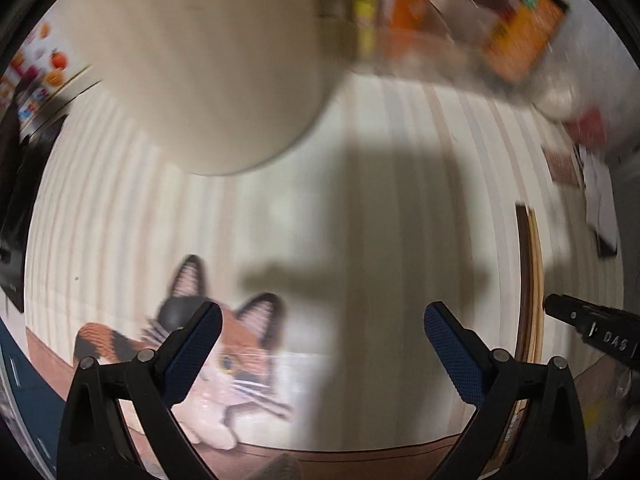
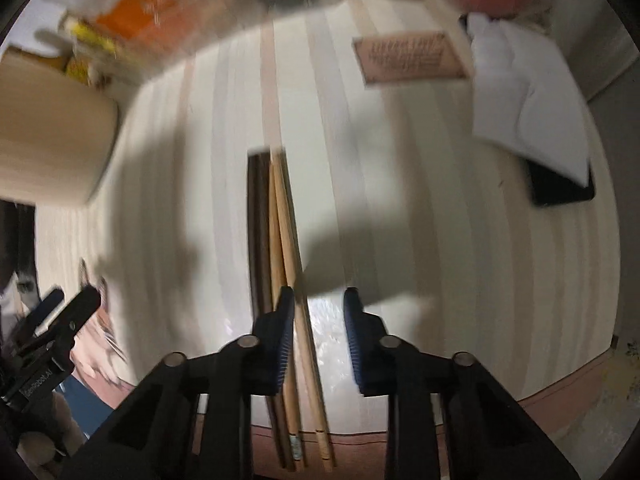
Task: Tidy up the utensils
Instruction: 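Move both open grippers back down to the remaining chopsticks, then grasp a light wooden chopstick with the right gripper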
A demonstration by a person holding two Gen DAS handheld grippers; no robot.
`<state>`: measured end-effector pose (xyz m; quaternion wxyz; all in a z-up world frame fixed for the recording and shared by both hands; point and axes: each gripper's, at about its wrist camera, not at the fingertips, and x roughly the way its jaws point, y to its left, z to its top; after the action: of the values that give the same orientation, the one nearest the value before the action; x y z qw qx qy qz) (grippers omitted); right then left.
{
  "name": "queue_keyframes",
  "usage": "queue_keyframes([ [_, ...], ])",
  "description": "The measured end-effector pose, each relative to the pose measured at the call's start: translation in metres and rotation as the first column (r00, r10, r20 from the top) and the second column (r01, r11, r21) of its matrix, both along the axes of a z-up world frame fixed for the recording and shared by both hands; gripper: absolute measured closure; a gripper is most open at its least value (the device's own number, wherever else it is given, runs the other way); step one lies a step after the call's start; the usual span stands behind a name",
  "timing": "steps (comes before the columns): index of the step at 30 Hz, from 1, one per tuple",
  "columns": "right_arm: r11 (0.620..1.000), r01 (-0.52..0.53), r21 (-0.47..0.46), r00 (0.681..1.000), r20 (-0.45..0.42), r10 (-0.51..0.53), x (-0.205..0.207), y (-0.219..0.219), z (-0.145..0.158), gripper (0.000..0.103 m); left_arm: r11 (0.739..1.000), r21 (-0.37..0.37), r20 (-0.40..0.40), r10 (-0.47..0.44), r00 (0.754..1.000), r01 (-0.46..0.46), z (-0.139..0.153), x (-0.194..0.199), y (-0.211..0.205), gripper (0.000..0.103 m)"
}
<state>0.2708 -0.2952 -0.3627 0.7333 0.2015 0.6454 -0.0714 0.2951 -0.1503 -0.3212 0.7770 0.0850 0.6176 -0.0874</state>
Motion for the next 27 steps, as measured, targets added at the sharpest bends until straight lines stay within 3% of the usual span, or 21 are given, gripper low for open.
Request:
queue_keyframes([
  [6,0.993,-0.088,-0.073,0.996,0.013,0.089,-0.002,0.012,0.013,0.100,0.999,0.000,-0.030,-0.054,0.998,0.054,-0.011,-0.006,-0.027,0.000],
  [7,0.992,-0.096,-0.084,0.995,0.003,0.097,-0.003,0.013,0.014,0.100,0.998,-0.003,-0.032,-0.060,0.998,0.060,-0.011,-0.007,-0.031,0.000],
  [9,0.996,-0.090,-0.009,0.996,-0.012,0.090,-0.009,0.012,0.011,0.100,0.997,-0.003,-0.032,-0.071,0.997,0.071,-0.012,-0.008,-0.037,0.000],
  [12,0.991,-0.128,-0.028,0.992,0.009,0.128,-0.015,0.015,0.015,0.101,0.998,-0.001,-0.034,-0.067,0.997,0.067,-0.013,-0.007,-0.043,0.000],
  [18,0.997,-0.028,0.078,0.999,0.031,0.026,-0.020,-0.006,0.021,0.099,0.999,0.025,-0.043,-0.038,0.998,0.040,-0.018,-0.002,-0.040,0.000],
  [27,0.990,-0.103,0.091,0.994,0.035,0.100,-0.024,-0.006,0.014,0.097,0.999,0.048,-0.043,-0.011,0.999,0.013,-0.024,0.000,-0.032,0.000],
])
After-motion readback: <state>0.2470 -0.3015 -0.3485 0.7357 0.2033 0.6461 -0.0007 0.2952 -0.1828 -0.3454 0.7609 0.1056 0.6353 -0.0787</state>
